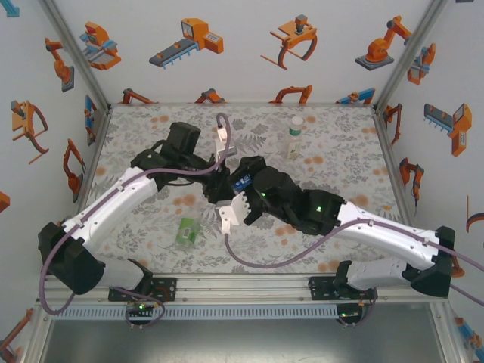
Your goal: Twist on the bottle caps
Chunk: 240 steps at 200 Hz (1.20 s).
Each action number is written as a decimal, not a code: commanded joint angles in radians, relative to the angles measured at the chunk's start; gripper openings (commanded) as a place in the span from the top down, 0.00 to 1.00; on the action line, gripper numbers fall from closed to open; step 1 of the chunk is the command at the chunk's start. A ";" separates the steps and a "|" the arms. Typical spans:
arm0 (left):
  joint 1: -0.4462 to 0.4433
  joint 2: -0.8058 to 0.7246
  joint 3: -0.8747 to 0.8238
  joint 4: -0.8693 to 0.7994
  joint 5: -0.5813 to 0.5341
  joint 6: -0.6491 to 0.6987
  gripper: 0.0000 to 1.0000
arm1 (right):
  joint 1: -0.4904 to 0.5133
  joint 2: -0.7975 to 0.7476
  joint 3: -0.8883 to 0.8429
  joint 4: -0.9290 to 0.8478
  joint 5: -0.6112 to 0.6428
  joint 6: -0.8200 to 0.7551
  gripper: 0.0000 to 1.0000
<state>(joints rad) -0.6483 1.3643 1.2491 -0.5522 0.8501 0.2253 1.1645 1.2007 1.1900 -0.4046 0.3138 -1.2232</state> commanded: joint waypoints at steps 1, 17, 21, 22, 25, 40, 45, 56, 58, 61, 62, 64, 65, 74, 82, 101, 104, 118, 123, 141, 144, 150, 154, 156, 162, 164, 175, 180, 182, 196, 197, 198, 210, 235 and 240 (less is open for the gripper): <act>0.019 -0.026 -0.045 0.137 -0.094 -0.070 0.57 | -0.047 -0.056 0.005 0.136 0.013 0.292 0.09; 0.031 -0.032 -0.060 0.197 -0.129 -0.111 0.57 | -0.093 -0.077 0.005 0.184 -0.005 0.517 0.09; 0.033 -0.034 -0.065 0.215 -0.134 -0.123 0.57 | -0.105 -0.083 0.008 0.189 -0.010 0.576 0.09; 0.034 -0.034 -0.066 0.220 -0.136 -0.126 0.57 | -0.108 -0.083 0.008 0.190 -0.012 0.590 0.09; 0.036 -0.038 -0.070 0.234 -0.139 -0.135 0.57 | -0.118 -0.087 0.009 0.195 -0.016 0.633 0.09; 0.048 -0.050 -0.088 0.303 -0.146 -0.172 0.57 | -0.167 -0.100 0.013 0.214 -0.033 0.837 0.11; 0.053 -0.053 -0.095 0.327 -0.147 -0.187 0.57 | -0.185 -0.104 0.014 0.218 -0.035 0.910 0.12; 0.064 -0.066 -0.115 0.379 -0.145 -0.217 0.57 | -0.221 -0.119 0.012 0.226 -0.061 1.046 0.12; 0.065 -0.069 -0.118 0.390 -0.145 -0.221 0.57 | -0.229 -0.121 0.012 0.228 -0.074 1.071 0.13; 0.066 -0.072 -0.123 0.404 -0.144 -0.230 0.57 | -0.243 -0.126 0.010 0.230 -0.099 1.099 0.13; 0.067 -0.074 -0.125 0.409 -0.144 -0.232 0.57 | -0.247 -0.128 0.009 0.231 -0.106 1.113 0.13; 0.069 -0.075 -0.128 0.417 -0.144 -0.236 0.57 | -0.251 -0.131 0.008 0.233 -0.113 1.125 0.13; 0.070 -0.077 -0.129 0.421 -0.144 -0.239 0.57 | -0.259 -0.133 0.005 0.238 -0.128 1.144 0.14; 0.080 -0.088 -0.140 0.456 -0.140 -0.262 0.58 | -0.294 -0.148 -0.005 0.260 -0.185 1.253 0.14; 0.090 -0.099 -0.155 0.494 -0.126 -0.283 0.58 | -0.326 -0.156 -0.010 0.279 -0.213 1.356 0.14; 0.112 -0.125 -0.191 0.601 -0.083 -0.346 0.58 | -0.404 -0.170 -0.033 0.361 -0.329 1.569 0.16; 0.115 -0.129 -0.196 0.616 -0.077 -0.359 0.58 | -0.415 -0.172 -0.040 0.380 -0.345 1.605 0.16; 0.125 -0.144 -0.216 0.705 -0.045 -0.415 0.58 | -0.455 -0.174 -0.079 0.502 -0.434 1.746 0.18; 0.127 -0.150 -0.221 0.733 -0.033 -0.432 0.58 | -0.466 -0.172 -0.092 0.554 -0.462 1.788 0.18; 0.127 -0.157 -0.221 0.803 0.014 -0.485 0.58 | -0.482 -0.157 -0.123 0.722 -0.535 1.893 0.19; 0.127 -0.157 -0.220 0.815 0.022 -0.495 0.58 | -0.483 -0.154 -0.125 0.741 -0.546 1.903 0.19; 0.127 -0.157 -0.222 0.841 0.036 -0.514 0.58 | -0.483 -0.146 -0.126 0.780 -0.567 1.915 0.19; 0.127 -0.158 -0.221 0.860 0.046 -0.527 0.58 | -0.483 -0.141 -0.126 0.800 -0.578 1.921 0.19; 0.127 -0.158 -0.223 0.870 0.051 -0.531 0.58 | -0.484 -0.139 -0.124 0.808 -0.584 1.924 0.19; 0.127 -0.156 -0.224 0.898 0.067 -0.553 0.58 | -0.485 -0.131 -0.119 0.828 -0.599 1.930 0.19; 0.127 -0.156 -0.225 0.910 0.071 -0.561 0.58 | -0.485 -0.127 -0.116 0.832 -0.603 1.931 0.19; 0.125 -0.153 -0.227 0.963 0.099 -0.596 0.58 | -0.486 -0.112 -0.102 0.855 -0.622 1.939 0.21; 0.122 -0.151 -0.229 0.985 0.109 -0.608 0.58 | -0.487 -0.107 -0.097 0.866 -0.628 1.944 0.22; 0.121 -0.150 -0.228 0.992 0.113 -0.613 0.58 | -0.487 -0.103 -0.096 0.872 -0.630 1.946 0.22; 0.115 -0.146 -0.227 1.034 0.134 -0.638 0.58 | -0.487 -0.088 -0.087 0.914 -0.647 1.962 0.25; 0.115 -0.146 -0.226 1.035 0.135 -0.639 0.58 | -0.486 -0.087 -0.087 0.917 -0.648 1.963 0.26; 0.115 -0.146 -0.226 1.037 0.136 -0.639 0.58 | -0.486 -0.086 -0.087 0.920 -0.649 1.964 0.26; 0.108 -0.144 -0.225 1.056 0.142 -0.649 0.58 | -0.487 -0.073 -0.078 0.937 -0.655 1.976 0.35; 0.087 -0.133 -0.224 1.084 0.142 -0.662 0.58 | -0.489 -0.050 -0.068 0.949 -0.668 1.990 0.41; 0.082 -0.131 -0.224 1.091 0.142 -0.664 0.58 | -0.488 -0.046 -0.068 0.954 -0.672 1.992 0.42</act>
<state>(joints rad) -0.5457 1.2285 1.0248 0.4377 0.9485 -0.3885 0.6827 1.1435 1.0863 0.4538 -0.3149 0.7235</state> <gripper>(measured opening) 0.551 0.597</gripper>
